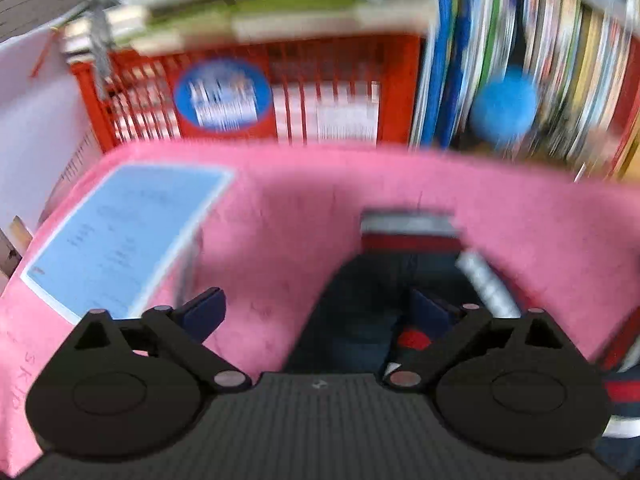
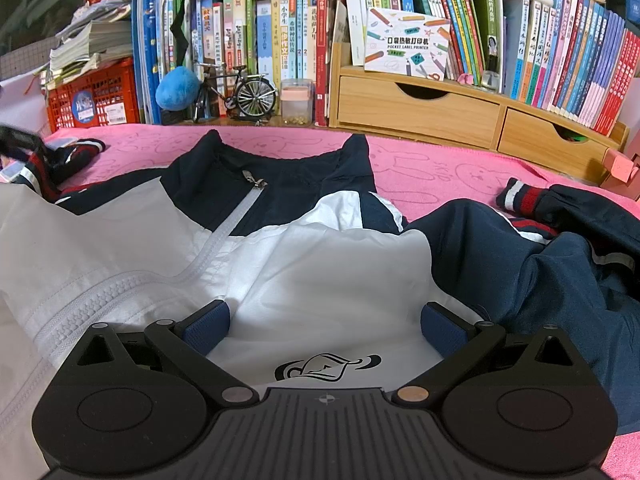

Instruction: Fold clothes

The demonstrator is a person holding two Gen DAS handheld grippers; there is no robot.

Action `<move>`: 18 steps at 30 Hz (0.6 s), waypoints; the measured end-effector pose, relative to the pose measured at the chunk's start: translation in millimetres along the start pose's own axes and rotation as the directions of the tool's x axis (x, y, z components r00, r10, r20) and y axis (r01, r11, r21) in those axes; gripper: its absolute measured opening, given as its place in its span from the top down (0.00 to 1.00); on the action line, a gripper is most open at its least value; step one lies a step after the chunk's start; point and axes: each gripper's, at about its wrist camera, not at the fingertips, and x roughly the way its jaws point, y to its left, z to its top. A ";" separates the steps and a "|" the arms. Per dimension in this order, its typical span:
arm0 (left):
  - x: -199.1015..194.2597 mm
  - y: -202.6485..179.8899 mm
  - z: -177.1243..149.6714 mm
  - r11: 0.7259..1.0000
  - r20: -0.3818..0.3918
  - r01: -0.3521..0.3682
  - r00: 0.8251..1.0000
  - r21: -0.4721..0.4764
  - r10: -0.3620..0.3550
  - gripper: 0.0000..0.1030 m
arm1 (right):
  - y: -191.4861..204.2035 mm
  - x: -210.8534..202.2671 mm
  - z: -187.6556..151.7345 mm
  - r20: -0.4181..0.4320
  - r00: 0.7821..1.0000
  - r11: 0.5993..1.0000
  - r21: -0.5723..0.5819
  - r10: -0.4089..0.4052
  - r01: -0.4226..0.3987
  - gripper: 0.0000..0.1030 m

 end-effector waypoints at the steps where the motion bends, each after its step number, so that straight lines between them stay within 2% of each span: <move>1: 1.2 -4.8 -3.0 1.000 0.006 -0.016 1.000 0.009 0.016 0.03 | 0.0 0.1 0.0 0.000 1.000 1.000 0.000 0.000 0.000 0.00; 3: -2.7 -7.9 -4.9 1.000 0.018 -0.005 1.000 0.009 0.004 0.19 | 0.1 0.1 0.1 0.000 1.000 1.000 0.001 0.000 0.000 0.00; 5: -6.9 -10.6 -4.1 0.999 0.034 0.047 0.998 0.008 -0.047 0.74 | 0.4 0.4 0.2 0.000 1.000 1.000 0.002 -0.001 0.001 0.00; 7: -17.9 -14.5 -3.0 1.000 0.069 0.020 0.997 0.005 -0.021 0.90 | 0.6 0.4 0.1 0.000 1.000 1.000 0.002 -0.001 0.001 0.00; 9: -35.6 -13.6 0.1 1.000 0.153 -0.019 0.988 -0.004 0.020 0.94 | 0.5 0.4 0.1 0.000 1.000 1.000 0.002 -0.001 0.001 0.00; 11: -56.7 -4.3 6.9 0.997 0.258 -0.061 0.963 -0.048 0.071 0.96 | 0.8 0.4 0.0 0.000 1.000 1.000 0.002 -0.002 0.002 0.00; 12: -68.1 5.1 11.7 0.991 0.310 -0.093 0.943 -0.093 0.117 0.96 | 0.8 0.5 0.1 0.000 1.000 1.000 0.002 -0.002 0.002 0.00; 14: -89.2 26.2 21.7 0.970 0.400 -0.148 0.891 -0.191 0.215 0.96 | 0.7 0.5 0.1 0.000 1.000 1.000 0.003 -0.002 0.002 0.00; 15: -94.7 40.6 26.3 0.954 0.413 -0.172 0.872 -0.246 0.264 0.96 | 0.7 0.6 0.0 0.000 1.000 1.000 0.004 -0.002 0.002 0.00; 17: -100.6 70.3 33.3 0.912 0.391 -0.213 0.851 -0.350 0.349 0.96 | 1.0 0.8 0.0 0.004 1.000 1.000 0.004 -0.003 0.003 0.00; 18: -98.7 82.0 34.4 0.888 0.357 -0.253 0.846 -0.384 0.395 0.96 | 1.1 0.8 0.0 0.004 1.000 1.000 0.004 -0.003 0.003 0.00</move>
